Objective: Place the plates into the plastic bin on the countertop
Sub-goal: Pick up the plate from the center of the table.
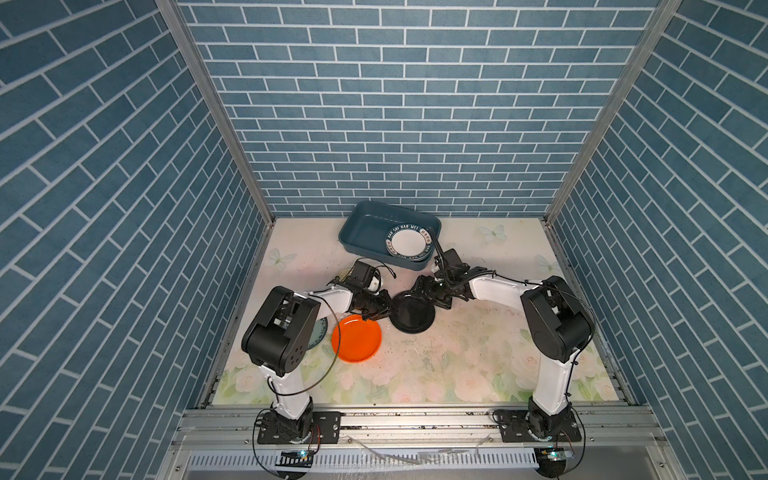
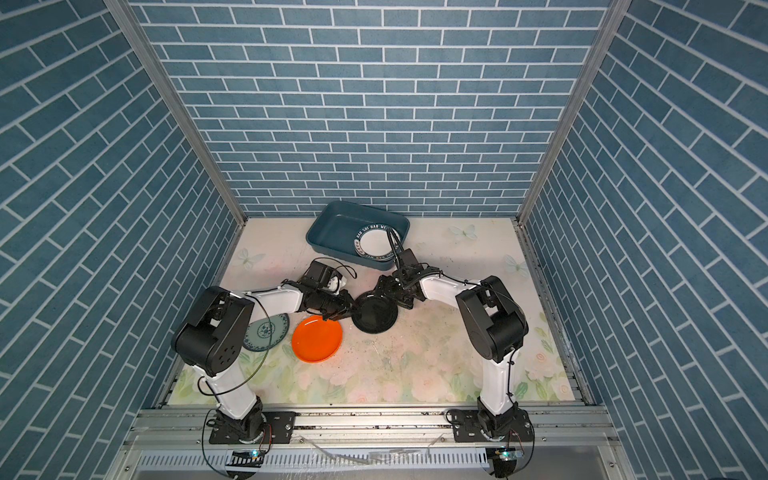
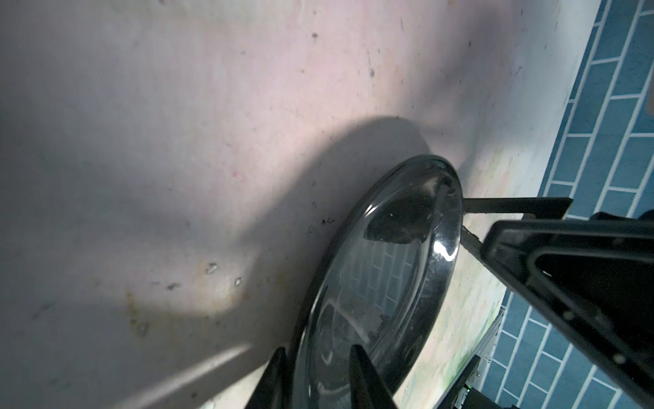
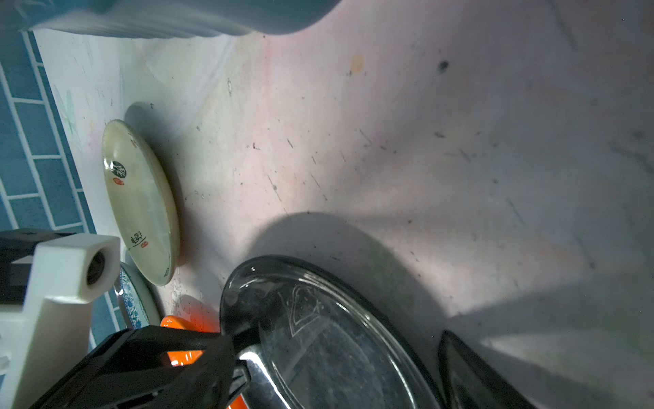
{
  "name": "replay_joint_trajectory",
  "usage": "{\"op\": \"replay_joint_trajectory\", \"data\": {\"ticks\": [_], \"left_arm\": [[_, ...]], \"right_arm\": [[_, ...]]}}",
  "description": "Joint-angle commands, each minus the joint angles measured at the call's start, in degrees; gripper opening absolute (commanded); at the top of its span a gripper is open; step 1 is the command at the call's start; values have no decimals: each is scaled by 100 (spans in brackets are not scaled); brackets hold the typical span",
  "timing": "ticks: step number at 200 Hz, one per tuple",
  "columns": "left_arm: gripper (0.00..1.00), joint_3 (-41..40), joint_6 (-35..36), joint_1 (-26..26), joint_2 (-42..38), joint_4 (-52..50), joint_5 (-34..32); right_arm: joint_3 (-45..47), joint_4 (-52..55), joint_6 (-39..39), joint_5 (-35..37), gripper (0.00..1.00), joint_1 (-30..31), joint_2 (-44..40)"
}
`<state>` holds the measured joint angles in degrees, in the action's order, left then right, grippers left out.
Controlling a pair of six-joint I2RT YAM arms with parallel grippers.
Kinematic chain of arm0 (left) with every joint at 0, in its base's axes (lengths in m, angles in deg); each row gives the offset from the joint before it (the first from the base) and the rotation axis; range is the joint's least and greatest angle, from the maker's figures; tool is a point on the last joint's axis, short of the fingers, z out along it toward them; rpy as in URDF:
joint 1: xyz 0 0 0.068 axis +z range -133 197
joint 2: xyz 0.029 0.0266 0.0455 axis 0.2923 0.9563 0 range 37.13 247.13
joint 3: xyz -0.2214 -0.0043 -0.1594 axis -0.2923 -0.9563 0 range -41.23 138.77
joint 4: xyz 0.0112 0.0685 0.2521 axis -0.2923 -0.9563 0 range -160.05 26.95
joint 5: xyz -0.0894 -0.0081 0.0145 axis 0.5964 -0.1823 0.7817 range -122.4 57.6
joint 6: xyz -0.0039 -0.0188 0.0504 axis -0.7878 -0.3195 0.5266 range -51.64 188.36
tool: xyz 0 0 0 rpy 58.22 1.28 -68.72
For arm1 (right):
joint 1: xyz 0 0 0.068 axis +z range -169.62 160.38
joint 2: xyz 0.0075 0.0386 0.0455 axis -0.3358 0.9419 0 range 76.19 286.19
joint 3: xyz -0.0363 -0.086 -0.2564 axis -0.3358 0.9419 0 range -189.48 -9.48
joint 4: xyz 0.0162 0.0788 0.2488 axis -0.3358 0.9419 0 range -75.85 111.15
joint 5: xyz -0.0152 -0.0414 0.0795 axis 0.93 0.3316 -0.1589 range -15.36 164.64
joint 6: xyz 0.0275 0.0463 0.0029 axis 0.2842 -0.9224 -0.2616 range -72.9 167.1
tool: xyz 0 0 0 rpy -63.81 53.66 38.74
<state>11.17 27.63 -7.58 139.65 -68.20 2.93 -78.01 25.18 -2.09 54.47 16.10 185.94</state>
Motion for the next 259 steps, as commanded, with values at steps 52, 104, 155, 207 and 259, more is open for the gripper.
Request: {"op": "replay_joint_trajectory", "data": {"ticks": [52,104,155,207,259], "left_arm": [[14,-162,-892,-13,-104,1323,486],[0,-3,-825,-19,-485,735,273],[0,497,-661,-16,-887,-173,9],[0,1490,-489,-18,-1255,-1257,-551],[0,2640,-775,-10,-519,-1242,-1312]], "right_arm": [[59,219,-9,-192,90,48,127],[33,376,263,-64,90,-38,-123],[-98,546,609,112,90,-521,-909],[-866,1193,1558,198,91,-1275,-1904],[-969,1354,2149,-37,93,-1794,-2535]]}}
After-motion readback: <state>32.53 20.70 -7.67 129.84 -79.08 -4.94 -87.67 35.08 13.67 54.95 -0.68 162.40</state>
